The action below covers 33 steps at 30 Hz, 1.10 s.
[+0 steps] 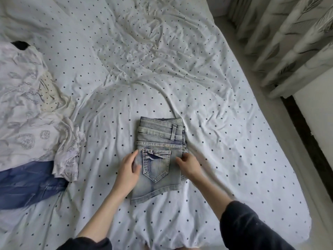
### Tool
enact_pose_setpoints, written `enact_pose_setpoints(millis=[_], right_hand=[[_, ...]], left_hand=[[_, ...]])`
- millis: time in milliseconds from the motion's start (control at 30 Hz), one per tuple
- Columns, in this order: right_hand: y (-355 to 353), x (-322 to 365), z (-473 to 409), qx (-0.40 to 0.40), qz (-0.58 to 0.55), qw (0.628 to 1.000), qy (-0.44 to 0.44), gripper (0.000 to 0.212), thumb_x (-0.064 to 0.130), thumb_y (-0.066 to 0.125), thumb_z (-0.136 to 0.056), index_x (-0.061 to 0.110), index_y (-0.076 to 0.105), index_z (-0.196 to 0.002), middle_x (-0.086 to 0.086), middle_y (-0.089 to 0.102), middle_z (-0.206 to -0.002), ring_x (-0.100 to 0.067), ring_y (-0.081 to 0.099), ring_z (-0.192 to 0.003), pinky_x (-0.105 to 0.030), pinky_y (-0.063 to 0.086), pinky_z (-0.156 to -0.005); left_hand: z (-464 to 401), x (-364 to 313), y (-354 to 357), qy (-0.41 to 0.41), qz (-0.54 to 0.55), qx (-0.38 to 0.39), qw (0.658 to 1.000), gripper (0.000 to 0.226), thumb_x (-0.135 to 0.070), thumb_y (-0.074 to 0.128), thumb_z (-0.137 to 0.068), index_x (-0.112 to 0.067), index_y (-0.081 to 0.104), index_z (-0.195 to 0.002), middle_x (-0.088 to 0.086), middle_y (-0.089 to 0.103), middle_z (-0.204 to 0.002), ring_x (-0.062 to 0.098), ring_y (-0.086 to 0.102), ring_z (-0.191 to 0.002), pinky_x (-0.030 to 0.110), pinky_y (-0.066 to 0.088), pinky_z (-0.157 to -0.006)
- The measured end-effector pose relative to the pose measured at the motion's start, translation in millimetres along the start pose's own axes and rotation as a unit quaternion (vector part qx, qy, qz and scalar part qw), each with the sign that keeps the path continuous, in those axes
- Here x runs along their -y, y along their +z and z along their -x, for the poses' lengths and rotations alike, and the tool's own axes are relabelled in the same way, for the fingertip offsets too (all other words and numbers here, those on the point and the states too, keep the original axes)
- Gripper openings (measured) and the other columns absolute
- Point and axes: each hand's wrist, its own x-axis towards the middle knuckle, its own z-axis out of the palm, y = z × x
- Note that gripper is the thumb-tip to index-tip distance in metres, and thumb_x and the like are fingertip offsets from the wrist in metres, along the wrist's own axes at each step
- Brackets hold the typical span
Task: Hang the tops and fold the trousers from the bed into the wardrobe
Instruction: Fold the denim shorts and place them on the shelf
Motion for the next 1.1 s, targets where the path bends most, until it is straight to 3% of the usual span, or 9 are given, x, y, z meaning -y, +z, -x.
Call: enact_pose_setpoints(millis=[67, 267, 400, 533, 600, 700, 833, 933, 1100], right_hand=[[0, 9, 1, -0.033, 0.031, 0.999, -0.007, 0.013, 0.019, 0.054, -0.089, 0.008, 0.054, -0.082, -0.009, 0.061, -0.081, -0.024, 0.055, -0.074, -0.031, 0.038, -0.06], [-21, 9, -5, -0.152, 0.039, 0.986, -0.057, 0.007, 0.019, 0.054, -0.091, 0.012, 0.056, -0.089, -0.007, 0.058, -0.09, -0.026, 0.054, -0.083, -0.032, 0.036, -0.066], [-25, -10, -10, -0.103, 0.046, 0.994, -0.004, 0.019, 0.023, 0.055, -0.091, 0.013, 0.061, -0.105, -0.001, 0.064, -0.097, -0.021, 0.06, -0.095, -0.033, 0.049, -0.083], [-20, -22, -7, -0.028, 0.007, 0.999, 0.038, 0.023, 0.026, 0.055, -0.091, 0.008, 0.065, -0.081, -0.004, 0.06, -0.07, -0.022, 0.058, -0.071, -0.027, 0.042, -0.065], [-22, -24, -3, -0.002, -0.026, 0.998, 0.064, 0.025, 0.026, 0.056, -0.091, 0.011, 0.06, -0.073, -0.001, 0.053, -0.064, -0.014, 0.049, -0.059, -0.024, 0.036, -0.053], [-25, -27, 0, 0.016, -0.041, 0.995, 0.087, 0.032, 0.025, 0.057, -0.091, 0.012, 0.051, -0.062, 0.002, 0.043, -0.055, -0.01, 0.038, -0.05, -0.021, 0.028, -0.046], [-31, -21, 2, 0.033, -0.062, 0.99, 0.119, 0.019, 0.024, 0.061, -0.089, 0.008, 0.062, -0.079, -0.001, 0.05, -0.061, -0.012, 0.046, -0.055, -0.022, 0.039, -0.052], [-38, -13, 3, 0.048, -0.061, 0.987, 0.143, 0.019, 0.022, 0.062, -0.087, 0.007, 0.057, -0.077, -0.004, 0.052, -0.063, -0.014, 0.048, -0.052, -0.023, 0.043, -0.049], [-62, 11, 11, 0.075, -0.141, 0.97, 0.183, 0.019, 0.007, 0.064, -0.085, 0.005, 0.052, -0.07, -0.008, 0.053, -0.06, -0.012, 0.047, -0.042, -0.02, 0.039, -0.039]], left_hand=[[4, -7, 1, -0.006, 0.012, -0.006, 1.0, 0.054, -0.001, 0.056, -0.09, -0.005, 0.038, -0.14, 0.009, 0.043, -0.139, 0.022, 0.04, -0.131, 0.019, 0.024, -0.106], [-3, -2, 11, -0.048, 0.066, -0.055, 0.995, 0.054, -0.01, 0.063, -0.087, -0.006, 0.041, -0.136, 0.015, 0.054, -0.124, 0.027, 0.055, -0.112, 0.042, 0.042, -0.101], [-8, 4, 20, -0.095, 0.06, -0.068, 0.991, 0.045, -0.015, 0.067, -0.085, -0.002, 0.051, -0.125, 0.013, 0.062, -0.107, 0.027, 0.06, -0.095, 0.04, 0.047, -0.088], [-5, 5, 18, -0.131, 0.054, -0.06, 0.988, 0.019, -0.022, 0.067, -0.085, -0.005, 0.059, -0.092, 0.005, 0.06, -0.077, 0.021, 0.056, -0.074, 0.031, 0.042, -0.069], [-3, 9, 17, -0.143, 0.075, -0.032, 0.986, 0.026, -0.024, 0.066, -0.086, 0.0, 0.057, -0.079, 0.005, 0.054, -0.068, 0.017, 0.049, -0.067, 0.03, 0.034, -0.061], [-2, 10, 11, -0.173, 0.127, 0.014, 0.977, 0.032, -0.027, 0.066, -0.086, 0.003, 0.057, -0.08, 0.009, 0.058, -0.072, 0.017, 0.049, -0.07, 0.03, 0.033, -0.061], [-5, 3, 2, -0.204, 0.052, 0.058, 0.976, 0.034, -0.036, 0.06, -0.089, -0.008, 0.051, -0.072, 0.005, 0.048, -0.064, 0.019, 0.045, -0.063, 0.03, 0.033, -0.056], [-6, -10, -6, -0.277, 0.143, 0.099, 0.945, 0.029, -0.03, 0.058, -0.092, -0.005, 0.052, -0.078, 0.011, 0.054, -0.07, 0.023, 0.055, -0.059, 0.032, 0.054, -0.048], [-9, -32, -36, -0.338, 0.242, 0.139, 0.899, 0.019, -0.019, 0.067, -0.086, -0.005, 0.053, -0.089, 0.015, 0.062, -0.078, 0.022, 0.063, -0.057, 0.026, 0.052, -0.042]])
